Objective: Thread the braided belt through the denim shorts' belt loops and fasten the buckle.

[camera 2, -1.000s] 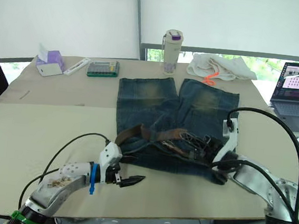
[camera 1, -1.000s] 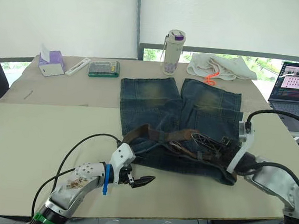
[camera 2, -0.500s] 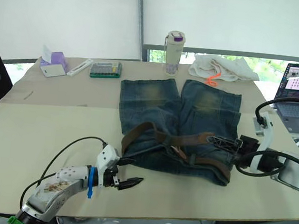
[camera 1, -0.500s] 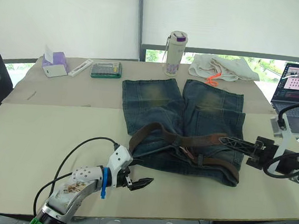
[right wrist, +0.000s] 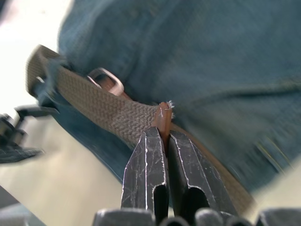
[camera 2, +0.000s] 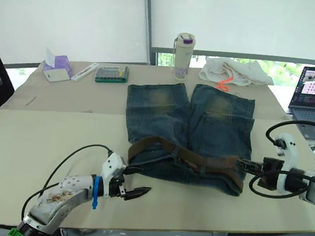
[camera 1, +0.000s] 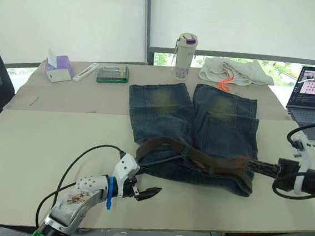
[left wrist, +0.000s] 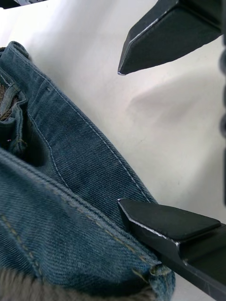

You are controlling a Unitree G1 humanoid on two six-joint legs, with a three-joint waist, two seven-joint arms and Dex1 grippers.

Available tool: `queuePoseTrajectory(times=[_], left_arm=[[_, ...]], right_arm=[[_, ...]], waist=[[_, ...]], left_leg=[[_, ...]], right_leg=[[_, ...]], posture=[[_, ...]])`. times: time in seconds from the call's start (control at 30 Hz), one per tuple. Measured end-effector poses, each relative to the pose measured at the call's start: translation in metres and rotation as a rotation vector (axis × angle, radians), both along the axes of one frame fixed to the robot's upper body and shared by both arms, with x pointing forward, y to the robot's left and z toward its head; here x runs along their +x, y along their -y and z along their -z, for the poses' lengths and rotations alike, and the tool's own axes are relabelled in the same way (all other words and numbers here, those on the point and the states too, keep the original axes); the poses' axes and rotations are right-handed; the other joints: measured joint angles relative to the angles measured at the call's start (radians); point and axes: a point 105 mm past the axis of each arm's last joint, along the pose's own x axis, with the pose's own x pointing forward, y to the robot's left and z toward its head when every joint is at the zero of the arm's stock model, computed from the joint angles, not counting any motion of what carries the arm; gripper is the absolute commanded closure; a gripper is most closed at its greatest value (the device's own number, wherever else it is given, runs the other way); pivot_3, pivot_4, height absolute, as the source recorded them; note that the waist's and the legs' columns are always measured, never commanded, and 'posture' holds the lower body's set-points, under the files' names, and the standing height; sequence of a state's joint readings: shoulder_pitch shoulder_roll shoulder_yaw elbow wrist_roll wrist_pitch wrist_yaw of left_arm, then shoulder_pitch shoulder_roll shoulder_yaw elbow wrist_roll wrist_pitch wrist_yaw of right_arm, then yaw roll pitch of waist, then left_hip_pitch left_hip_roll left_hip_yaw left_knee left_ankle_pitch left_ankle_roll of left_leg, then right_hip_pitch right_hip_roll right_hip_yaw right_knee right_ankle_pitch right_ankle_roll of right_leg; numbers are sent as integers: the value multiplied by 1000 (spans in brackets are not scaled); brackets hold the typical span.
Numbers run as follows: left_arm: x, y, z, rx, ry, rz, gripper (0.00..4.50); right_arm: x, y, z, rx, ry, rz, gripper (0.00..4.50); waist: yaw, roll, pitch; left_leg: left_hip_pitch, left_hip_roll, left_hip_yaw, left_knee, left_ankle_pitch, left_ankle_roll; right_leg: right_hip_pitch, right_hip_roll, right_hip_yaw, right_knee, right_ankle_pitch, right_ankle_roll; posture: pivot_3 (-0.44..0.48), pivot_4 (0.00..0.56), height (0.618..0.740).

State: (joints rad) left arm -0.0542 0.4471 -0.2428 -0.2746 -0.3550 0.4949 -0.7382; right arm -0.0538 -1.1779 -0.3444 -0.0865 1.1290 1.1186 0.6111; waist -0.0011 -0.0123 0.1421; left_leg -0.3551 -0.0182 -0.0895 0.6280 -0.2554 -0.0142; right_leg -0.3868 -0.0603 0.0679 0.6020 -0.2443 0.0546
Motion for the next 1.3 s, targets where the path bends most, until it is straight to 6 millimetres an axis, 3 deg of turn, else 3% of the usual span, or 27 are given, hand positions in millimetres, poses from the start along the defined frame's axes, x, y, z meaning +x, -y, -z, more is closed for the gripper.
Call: queuePoseTrajectory(times=[0.13,0.3,0.47,0.5,0.6,0.8,0.9,1.0,1.17,1.3], left_arm=[[0,-1,1,1,-2,-2,44],[0,-1,1,0,-1,-2,44],[1,-2,0,0,3,-6,44],[1,-2,0,-1,5,-4,44],[2,-3,-1,-5,15,-6,44],[7,-12,-10,-32,52,-30,44],[4,-28,-37,-27,122,3,44],[-4,-46,-52,17,154,55,44],[11,-57,-92,-54,287,15,44],[22,-66,-109,-115,369,-66,44]], right_arm=[[0,15,2,-29,-4,37,4500],[4,33,-10,-15,40,104,4500],[19,27,-51,182,196,115,4500],[21,18,-71,275,263,83,4500],[23,1,-81,406,300,38,4500],[30,-71,-67,661,233,-69,4500],[37,-100,-83,752,245,-58,4500],[33,-119,-100,850,287,-86,4500],[35,-152,-89,882,215,-82,4500],[40,-153,-87,908,205,-20,4500]], waist=[[-1,0,0],[-2,0,0],[-6,0,0],[-6,0,0],[-9,-2,0],[-16,-1,1],[-17,-1,3],[-17,-1,3],[-9,-1,3],[-15,0,2]], left_leg=[[0,0,2,0,0,0],[0,0,3,0,0,0],[0,0,4,0,0,0],[0,0,4,0,0,0],[0,0,4,0,0,0],[-1,0,4,-1,0,0],[0,1,3,-1,0,0],[1,1,3,-1,0,1],[2,1,0,2,0,2],[2,1,0,0,0,2]], right_leg=[[1,0,1,0,0,0],[1,0,2,1,0,0],[1,0,3,3,0,0],[1,0,3,3,0,0],[2,1,3,3,0,0],[-2,1,5,8,-1,0],[-2,1,4,8,-1,-1],[-2,0,4,7,-1,-1],[-2,-1,1,7,0,-1],[-3,-1,2,7,4,-8]], posture=[[0,150,740],[0,150,740],[0,150,740],[0,150,740],[0,150,740],[0,150,740],[0,150,740],[0,150,740],[0,150,740],[0,150,740]])
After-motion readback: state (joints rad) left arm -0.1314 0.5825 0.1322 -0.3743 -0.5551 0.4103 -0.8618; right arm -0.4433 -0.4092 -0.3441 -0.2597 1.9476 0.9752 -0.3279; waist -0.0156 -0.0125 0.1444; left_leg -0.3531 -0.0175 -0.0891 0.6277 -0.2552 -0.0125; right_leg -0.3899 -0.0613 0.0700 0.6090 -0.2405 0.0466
